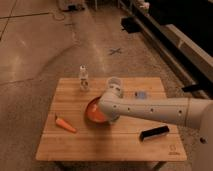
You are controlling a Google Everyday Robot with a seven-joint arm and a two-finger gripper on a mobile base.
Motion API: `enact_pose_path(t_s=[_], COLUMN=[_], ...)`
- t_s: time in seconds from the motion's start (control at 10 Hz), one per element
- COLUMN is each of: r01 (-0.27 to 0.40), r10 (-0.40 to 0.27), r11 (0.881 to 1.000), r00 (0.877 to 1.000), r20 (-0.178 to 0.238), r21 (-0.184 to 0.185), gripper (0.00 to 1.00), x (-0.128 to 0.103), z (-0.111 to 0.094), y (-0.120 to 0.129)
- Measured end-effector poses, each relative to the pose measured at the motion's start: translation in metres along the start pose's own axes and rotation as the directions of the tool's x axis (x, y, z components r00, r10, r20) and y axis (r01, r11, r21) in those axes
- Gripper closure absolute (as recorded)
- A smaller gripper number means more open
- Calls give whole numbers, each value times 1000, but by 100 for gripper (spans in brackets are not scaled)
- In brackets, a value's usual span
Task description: Pick up the ceramic bowl
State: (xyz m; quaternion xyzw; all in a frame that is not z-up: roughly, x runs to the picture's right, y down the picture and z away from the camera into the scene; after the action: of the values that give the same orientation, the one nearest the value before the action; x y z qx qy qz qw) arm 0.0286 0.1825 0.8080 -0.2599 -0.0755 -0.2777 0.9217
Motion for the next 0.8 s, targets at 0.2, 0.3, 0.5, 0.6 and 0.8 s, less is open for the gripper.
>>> enact_pose_path(t_s=[0.2,0.3,0.5,0.6,0.8], r01=[7,10,23,26,35], r10=[-7,-10,-22,-26,-35], r11=[1000,1000,999,999,999], r00=[1000,1000,1000,1000,999], r20=[-4,-6,-15,-18,-23], r21=[9,8,24,29,37], gripper=[93,93,93,93,93], x=[0,0,1,1,0], z=[-9,-10,-12,-13,-19], y=[-2,0,-2,-3,-4])
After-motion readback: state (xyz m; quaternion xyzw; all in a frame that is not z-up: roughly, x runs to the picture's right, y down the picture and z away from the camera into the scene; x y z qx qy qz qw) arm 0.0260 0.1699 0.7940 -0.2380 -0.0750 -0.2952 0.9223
